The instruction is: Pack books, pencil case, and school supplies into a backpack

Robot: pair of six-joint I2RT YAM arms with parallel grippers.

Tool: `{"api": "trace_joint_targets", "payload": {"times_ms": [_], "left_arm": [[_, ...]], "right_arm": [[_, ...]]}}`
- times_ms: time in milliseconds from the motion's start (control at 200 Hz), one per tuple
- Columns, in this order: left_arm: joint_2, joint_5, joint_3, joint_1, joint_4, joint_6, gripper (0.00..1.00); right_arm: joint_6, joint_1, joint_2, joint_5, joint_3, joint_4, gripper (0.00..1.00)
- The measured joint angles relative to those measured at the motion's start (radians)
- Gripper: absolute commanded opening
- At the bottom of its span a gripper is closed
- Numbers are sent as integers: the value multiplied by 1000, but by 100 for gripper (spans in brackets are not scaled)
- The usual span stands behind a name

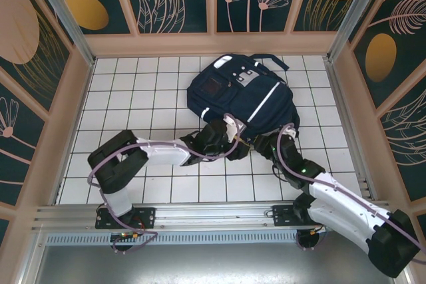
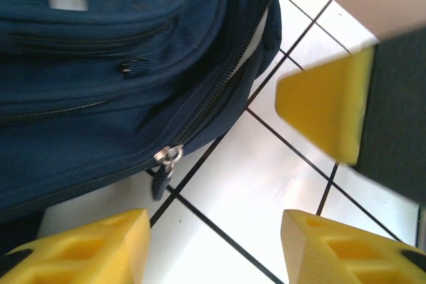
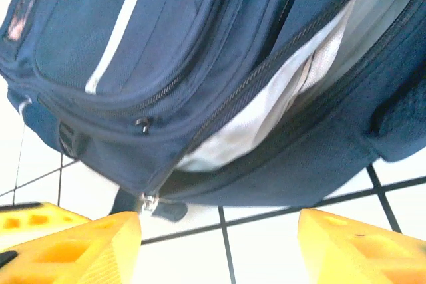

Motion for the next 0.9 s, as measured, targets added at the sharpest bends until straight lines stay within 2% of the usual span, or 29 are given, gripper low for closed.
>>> {"api": "trace_joint_targets", "payload": {"times_ms": [70, 165, 285, 490, 751, 831, 901], "left_arm": [[-59, -6, -45, 31, 9, -28, 56], [-114, -29, -87, 91, 22, -74, 56], [-135, -93, -108, 150, 23, -120, 58], [-135, -150, -121, 168, 18, -182, 58], [-135, -151, -126, 187, 16, -230, 59], [-134, -146, -127, 187, 16, -240, 59], [-133, -138, -127, 187, 17, -250, 59]], "right_arm": [[6, 45, 10, 42, 0, -10, 58], [16, 92, 52, 84, 0, -9, 49], [18, 163, 153, 129, 0, 22, 49], [-26, 266, 356, 212, 23, 122, 49], [-76, 285, 568, 307, 120, 209, 48], [-89, 282, 606, 321, 129, 235, 44], [-104, 278, 627, 332, 131, 251, 27]]}}
